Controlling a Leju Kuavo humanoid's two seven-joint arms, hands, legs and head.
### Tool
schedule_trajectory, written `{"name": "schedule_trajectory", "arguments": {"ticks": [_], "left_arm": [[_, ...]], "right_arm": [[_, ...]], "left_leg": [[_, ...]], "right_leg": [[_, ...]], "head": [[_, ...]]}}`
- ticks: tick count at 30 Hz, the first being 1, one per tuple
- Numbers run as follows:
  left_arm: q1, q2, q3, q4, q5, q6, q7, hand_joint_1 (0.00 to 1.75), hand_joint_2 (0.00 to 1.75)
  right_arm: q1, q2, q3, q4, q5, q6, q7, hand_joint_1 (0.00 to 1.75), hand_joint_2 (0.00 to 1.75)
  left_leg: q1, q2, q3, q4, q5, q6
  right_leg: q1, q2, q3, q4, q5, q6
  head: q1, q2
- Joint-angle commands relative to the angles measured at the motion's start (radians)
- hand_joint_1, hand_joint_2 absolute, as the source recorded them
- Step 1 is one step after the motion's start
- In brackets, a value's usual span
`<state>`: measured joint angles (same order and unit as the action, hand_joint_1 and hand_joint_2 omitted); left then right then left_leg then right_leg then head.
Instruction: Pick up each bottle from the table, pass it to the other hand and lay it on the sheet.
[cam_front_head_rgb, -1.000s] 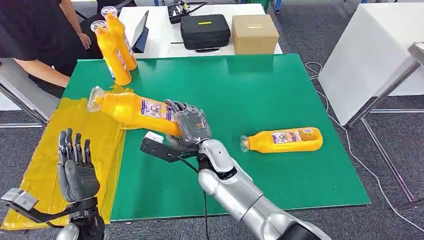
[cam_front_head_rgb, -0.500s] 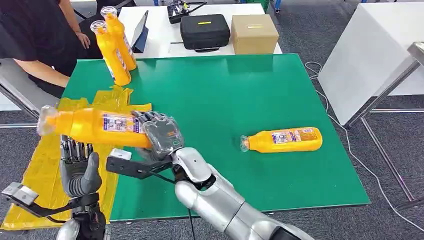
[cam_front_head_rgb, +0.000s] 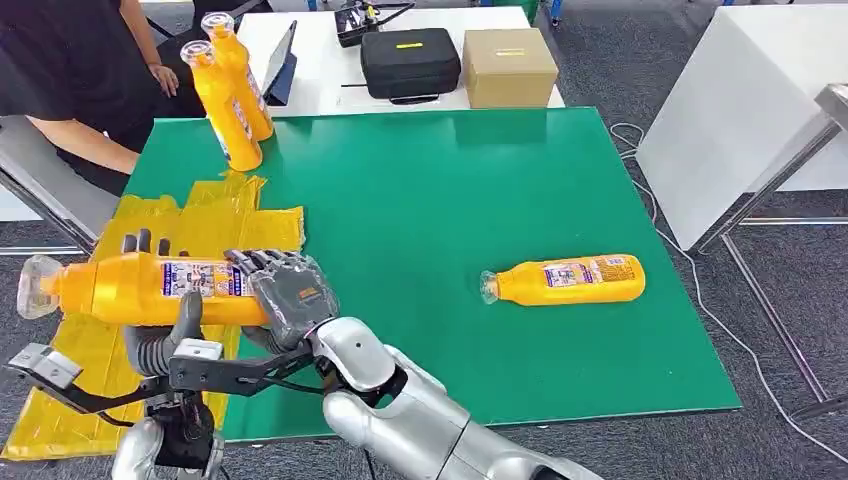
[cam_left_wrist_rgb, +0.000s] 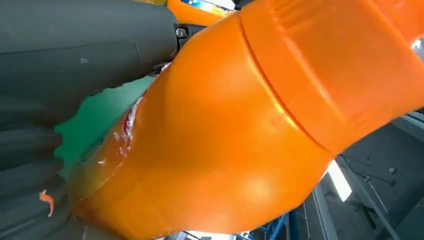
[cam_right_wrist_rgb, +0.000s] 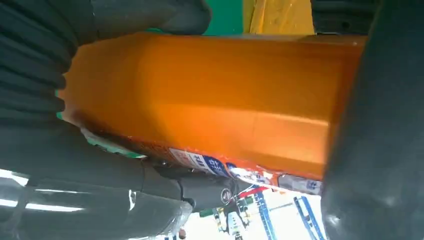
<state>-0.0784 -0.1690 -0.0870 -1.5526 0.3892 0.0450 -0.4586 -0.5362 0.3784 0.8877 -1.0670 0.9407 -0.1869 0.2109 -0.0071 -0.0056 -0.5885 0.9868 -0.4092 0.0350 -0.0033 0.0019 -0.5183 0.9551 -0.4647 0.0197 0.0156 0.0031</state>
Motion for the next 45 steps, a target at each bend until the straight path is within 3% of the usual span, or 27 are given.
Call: {"name": "schedule_trajectory", "arguments": {"ticks": [1, 12, 13, 14, 43, 44, 45], "left_arm": [[-0.042, -0.013, 0.013, -0.001, -0.016, 0.003, 0.034, 0.00, 1.75], [-0.022, -0.022, 0.006, -0.011, -0.017, -0.033, 0.047, 0.00, 1.75], [-0.023, -0.019, 0.003, -0.006, -0.018, -0.038, 0.044, 1.47, 1.75], [-0.022, -0.018, 0.002, -0.003, -0.019, -0.041, 0.039, 1.75, 1.75], [-0.033, -0.006, 0.008, 0.027, -0.017, -0.061, 0.009, 1.75, 1.75], [-0.034, -0.005, 0.008, 0.025, -0.017, -0.061, 0.009, 1.75, 1.75], [-0.034, -0.005, 0.008, 0.023, -0.016, -0.061, 0.009, 1.75, 1.75]], "right_arm": [[0.044, -0.029, 0.155, 0.020, 0.016, 0.054, -0.001, 1.75, 1.75], [0.062, -0.043, 0.182, 0.073, 0.034, 0.041, 0.015, 1.75, 1.75], [0.058, -0.048, 0.177, 0.069, 0.033, 0.042, 0.017, 1.75, 1.75], [0.055, -0.052, 0.174, 0.066, 0.033, 0.043, 0.017, 1.75, 1.75], [0.074, -0.078, 0.098, 0.021, 0.043, 0.040, 0.033, 1.75, 1.75], [0.080, -0.087, 0.084, -0.005, 0.039, 0.036, 0.033, 1.59, 1.75], [0.090, -0.097, 0.061, -0.035, 0.034, 0.020, 0.026, 0.70, 1.75]], "left_leg": [[0.001, -0.001, 0.002, -0.001, -0.001, -0.002], [0.001, -0.003, 0.003, -0.001, 0.000, -0.002], [0.001, -0.003, 0.002, -0.001, 0.000, -0.002], [0.001, -0.003, 0.003, -0.001, -0.001, -0.002], [0.002, -0.004, 0.004, -0.002, -0.001, -0.003], [0.001, -0.004, 0.003, -0.001, 0.000, -0.002], [0.001, -0.004, 0.003, -0.001, 0.000, -0.002]], "right_leg": [[0.001, -0.001, 0.003, -0.002, -0.001, 0.000], [0.001, -0.003, 0.004, -0.003, -0.001, 0.000], [0.000, -0.003, 0.003, -0.002, -0.001, 0.000], [0.001, -0.004, 0.005, -0.003, -0.001, 0.000], [0.001, -0.005, 0.005, -0.003, -0.001, 0.000], [0.001, -0.005, 0.004, -0.003, -0.001, 0.000], [0.001, -0.005, 0.005, -0.003, -0.001, 0.000]], "head": [[0.000, 0.000], [0.000, 0.000], [0.000, 0.000], [0.000, 0.000], [0.000, 0.000], [0.000, 0.000], [0.000, 0.000]]}}
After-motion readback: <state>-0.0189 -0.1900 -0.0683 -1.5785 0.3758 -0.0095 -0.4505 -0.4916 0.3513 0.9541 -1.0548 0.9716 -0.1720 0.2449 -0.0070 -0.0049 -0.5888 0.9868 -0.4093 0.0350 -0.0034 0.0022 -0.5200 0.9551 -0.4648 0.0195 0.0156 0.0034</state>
